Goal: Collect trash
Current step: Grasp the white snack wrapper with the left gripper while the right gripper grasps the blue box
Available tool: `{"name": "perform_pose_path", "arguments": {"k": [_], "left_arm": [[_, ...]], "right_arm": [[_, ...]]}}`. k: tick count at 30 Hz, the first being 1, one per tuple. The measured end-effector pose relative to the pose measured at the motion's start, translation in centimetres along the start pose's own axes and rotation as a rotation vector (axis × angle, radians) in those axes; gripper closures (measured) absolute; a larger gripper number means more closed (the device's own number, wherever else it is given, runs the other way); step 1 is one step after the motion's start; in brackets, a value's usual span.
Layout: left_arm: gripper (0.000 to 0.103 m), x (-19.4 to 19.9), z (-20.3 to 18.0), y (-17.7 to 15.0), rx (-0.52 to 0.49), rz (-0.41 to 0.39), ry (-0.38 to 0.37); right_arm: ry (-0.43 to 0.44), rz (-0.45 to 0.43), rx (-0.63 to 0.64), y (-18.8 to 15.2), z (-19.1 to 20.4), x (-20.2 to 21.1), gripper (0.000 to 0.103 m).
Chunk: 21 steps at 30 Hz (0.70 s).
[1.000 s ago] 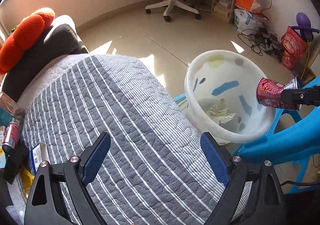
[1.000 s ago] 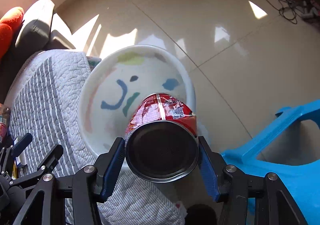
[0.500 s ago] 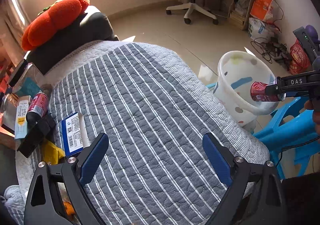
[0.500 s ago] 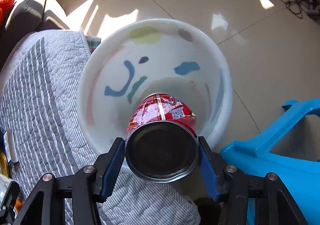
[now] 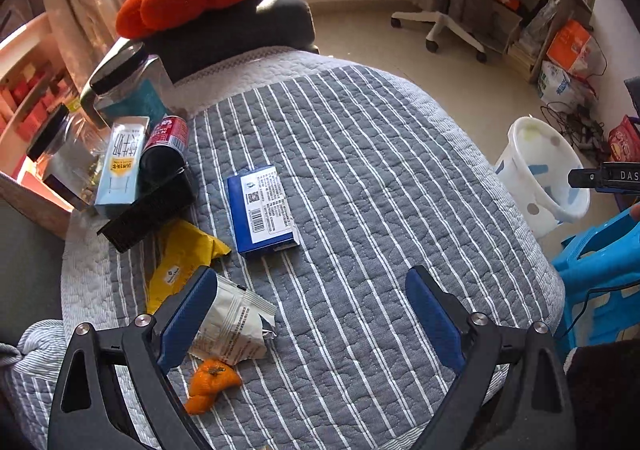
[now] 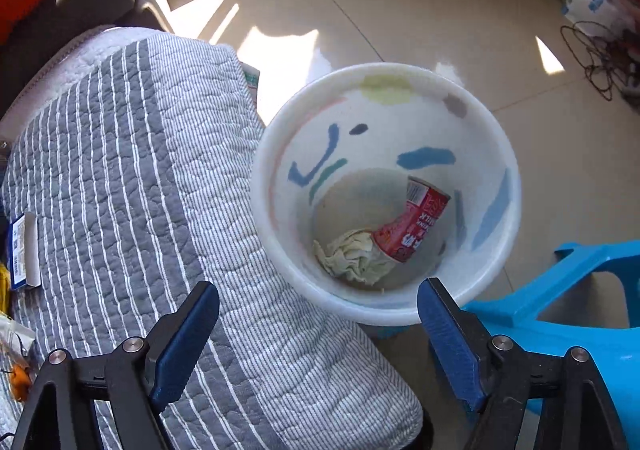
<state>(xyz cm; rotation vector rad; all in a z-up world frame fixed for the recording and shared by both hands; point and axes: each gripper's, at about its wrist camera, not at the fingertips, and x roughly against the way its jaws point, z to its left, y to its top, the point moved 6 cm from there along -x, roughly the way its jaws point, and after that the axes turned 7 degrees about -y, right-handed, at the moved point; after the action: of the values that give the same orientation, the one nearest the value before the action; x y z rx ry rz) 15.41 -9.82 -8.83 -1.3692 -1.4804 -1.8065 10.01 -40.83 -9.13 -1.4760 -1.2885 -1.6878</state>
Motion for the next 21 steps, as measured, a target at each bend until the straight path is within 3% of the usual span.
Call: {"name": "perform_pose_path", "arguments": {"k": [6,11,16,21], "left_arm": [[0.006,0.7,6.2,-1.7,0.124,0.025,-0.008],[0.006,-0.3,8.8,-3.5,0.163,0.068,-0.062],[0.007,-2.2,9.0,-5.1,0.104,0.117,-0.075],[0.01,-4.0,7.6,-5.6,-0.025,0.131,-0.071]], "right_arm": [[0.031,-0.002,0.054,-0.5,3.7,0.5,0.012],[0.05,0.007,0.096,-1.4,5.8,0.5,0.011],[0.043,0.005,0.135,-2.4,6.9,0.5,0.011],[0.036,0.015,0.15,-3.1,7.3,0.2,0.011]]}}
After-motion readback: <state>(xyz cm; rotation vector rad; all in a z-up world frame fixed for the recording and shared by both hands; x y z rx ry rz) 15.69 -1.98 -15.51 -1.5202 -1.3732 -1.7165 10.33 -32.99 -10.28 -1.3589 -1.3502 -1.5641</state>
